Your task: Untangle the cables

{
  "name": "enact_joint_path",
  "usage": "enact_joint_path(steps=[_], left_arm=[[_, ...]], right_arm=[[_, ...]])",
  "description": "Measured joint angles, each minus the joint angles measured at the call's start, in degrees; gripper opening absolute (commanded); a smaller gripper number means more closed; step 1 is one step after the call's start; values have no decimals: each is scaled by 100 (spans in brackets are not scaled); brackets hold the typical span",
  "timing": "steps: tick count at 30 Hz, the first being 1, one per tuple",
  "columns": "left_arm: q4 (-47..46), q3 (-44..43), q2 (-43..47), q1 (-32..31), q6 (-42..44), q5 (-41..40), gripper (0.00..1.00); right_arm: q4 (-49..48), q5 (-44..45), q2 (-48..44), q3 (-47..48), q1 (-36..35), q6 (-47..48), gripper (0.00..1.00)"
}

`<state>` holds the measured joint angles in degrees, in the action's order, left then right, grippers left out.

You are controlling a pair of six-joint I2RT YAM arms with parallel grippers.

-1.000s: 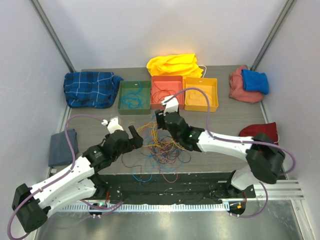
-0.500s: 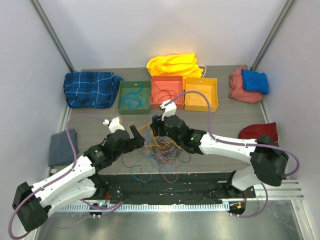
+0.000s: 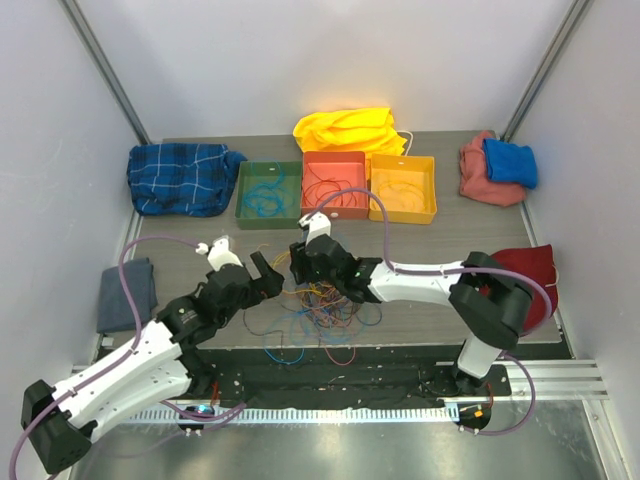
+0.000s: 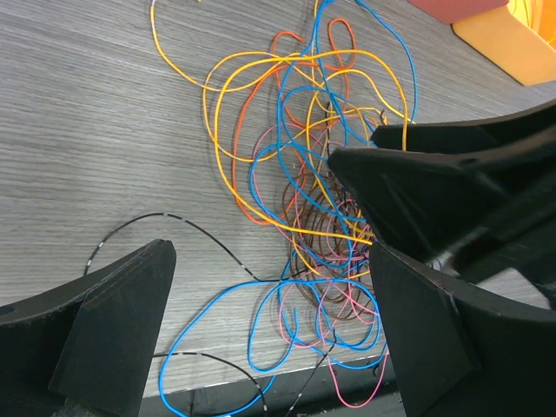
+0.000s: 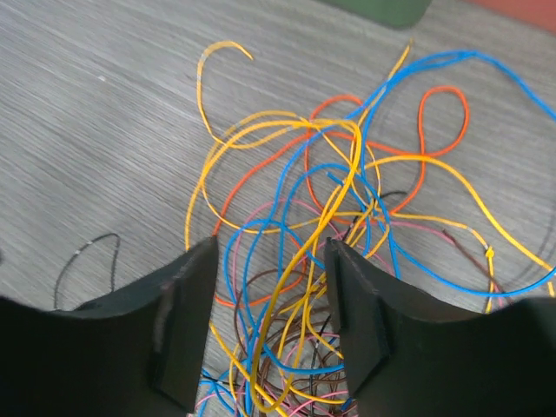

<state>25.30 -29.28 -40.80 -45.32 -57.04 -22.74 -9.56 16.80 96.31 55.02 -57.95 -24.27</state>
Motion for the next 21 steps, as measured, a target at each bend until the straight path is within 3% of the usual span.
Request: enact_joint_path(steps=[3, 6, 12, 21], left_arm=[[66, 4, 90, 0, -2, -37, 100], [136, 9, 190, 0, -2, -81, 100], [153, 11, 251, 0, 0, -129, 100], [-33, 31, -39, 0, 24, -68, 100]], right_arm=[[138, 15, 131, 63, 9, -11, 15], [258, 146, 98, 111, 24, 44, 1], [839, 892, -868, 466, 35, 702, 1], [986, 2203, -2785, 2492, 98, 2159, 1]])
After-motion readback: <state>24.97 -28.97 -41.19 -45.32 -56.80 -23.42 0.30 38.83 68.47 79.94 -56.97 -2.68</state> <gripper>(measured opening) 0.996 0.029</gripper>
